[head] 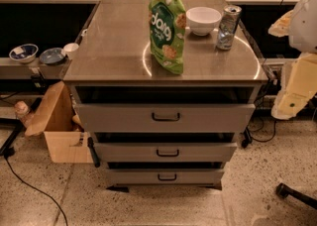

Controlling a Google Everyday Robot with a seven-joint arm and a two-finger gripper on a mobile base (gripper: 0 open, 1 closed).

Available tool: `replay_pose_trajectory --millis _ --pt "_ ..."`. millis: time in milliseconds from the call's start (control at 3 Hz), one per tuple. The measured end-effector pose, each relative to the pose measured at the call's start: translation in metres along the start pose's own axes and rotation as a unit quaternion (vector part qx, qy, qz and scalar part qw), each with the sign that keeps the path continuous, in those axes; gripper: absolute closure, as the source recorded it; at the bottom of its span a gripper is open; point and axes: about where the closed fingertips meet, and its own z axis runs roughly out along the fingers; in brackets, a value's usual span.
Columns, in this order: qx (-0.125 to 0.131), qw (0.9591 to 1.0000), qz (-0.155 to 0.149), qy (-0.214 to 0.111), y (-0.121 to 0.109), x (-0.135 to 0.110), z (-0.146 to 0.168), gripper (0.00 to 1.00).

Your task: Open middle drawer

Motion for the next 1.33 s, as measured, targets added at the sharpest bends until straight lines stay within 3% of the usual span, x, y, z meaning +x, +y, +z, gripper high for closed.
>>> replay_pose_trajectory --millis 667,1333 --pt "0.007 0.9998 0.015 -0.009 0.000 0.008 0.018 0.00" --pt "0.011 0.9991 0.041 -0.006 0.016 0.028 0.063 0.00"
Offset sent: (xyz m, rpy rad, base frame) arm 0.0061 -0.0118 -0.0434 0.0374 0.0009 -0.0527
